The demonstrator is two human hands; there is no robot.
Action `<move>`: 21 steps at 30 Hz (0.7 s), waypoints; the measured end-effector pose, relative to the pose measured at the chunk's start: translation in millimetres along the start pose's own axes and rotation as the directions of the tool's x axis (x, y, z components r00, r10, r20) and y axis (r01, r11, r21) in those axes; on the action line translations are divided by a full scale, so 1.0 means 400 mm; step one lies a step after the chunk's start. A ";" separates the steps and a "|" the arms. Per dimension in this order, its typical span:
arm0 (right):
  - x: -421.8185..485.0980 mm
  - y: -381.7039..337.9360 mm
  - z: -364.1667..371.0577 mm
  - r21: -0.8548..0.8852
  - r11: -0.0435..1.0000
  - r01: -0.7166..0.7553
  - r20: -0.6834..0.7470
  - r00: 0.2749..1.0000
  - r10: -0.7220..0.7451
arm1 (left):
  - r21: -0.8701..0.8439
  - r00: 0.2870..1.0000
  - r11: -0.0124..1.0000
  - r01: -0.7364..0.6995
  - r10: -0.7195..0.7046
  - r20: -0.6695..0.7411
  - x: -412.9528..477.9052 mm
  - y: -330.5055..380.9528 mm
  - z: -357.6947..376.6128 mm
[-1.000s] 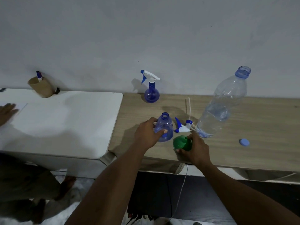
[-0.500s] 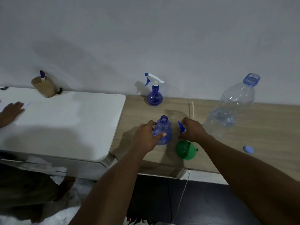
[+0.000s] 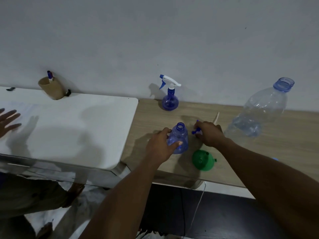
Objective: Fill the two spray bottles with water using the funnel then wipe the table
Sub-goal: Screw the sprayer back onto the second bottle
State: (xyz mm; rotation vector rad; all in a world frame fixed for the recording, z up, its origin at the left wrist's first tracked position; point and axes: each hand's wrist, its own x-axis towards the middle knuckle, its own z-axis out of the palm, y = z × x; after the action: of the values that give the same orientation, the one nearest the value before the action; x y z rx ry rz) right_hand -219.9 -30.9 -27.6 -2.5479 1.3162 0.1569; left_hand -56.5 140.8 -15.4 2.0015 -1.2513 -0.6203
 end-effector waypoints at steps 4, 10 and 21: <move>-0.008 -0.031 -0.109 0.306 0.939 0.160 -0.195 0.975 -0.103 | 0.046 1.000 0.999 -0.011 0.010 0.020 0.000 0.016 -0.012; -0.077 -0.075 -0.314 0.794 0.598 0.111 -0.171 0.984 0.045 | 0.099 0.999 0.995 -0.005 0.001 0.032 0.006 0.048 -0.012; -0.175 -0.120 -0.566 0.732 0.627 0.265 -0.150 0.961 -0.231 | 0.050 0.999 0.998 0.032 -0.033 0.007 0.027 0.057 0.016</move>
State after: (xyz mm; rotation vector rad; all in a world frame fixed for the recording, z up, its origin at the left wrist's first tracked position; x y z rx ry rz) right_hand -227.4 -14.0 213.4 -1.9564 0.7651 -0.4241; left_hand -69.4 122.1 -2.7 2.0662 -1.2525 -0.6178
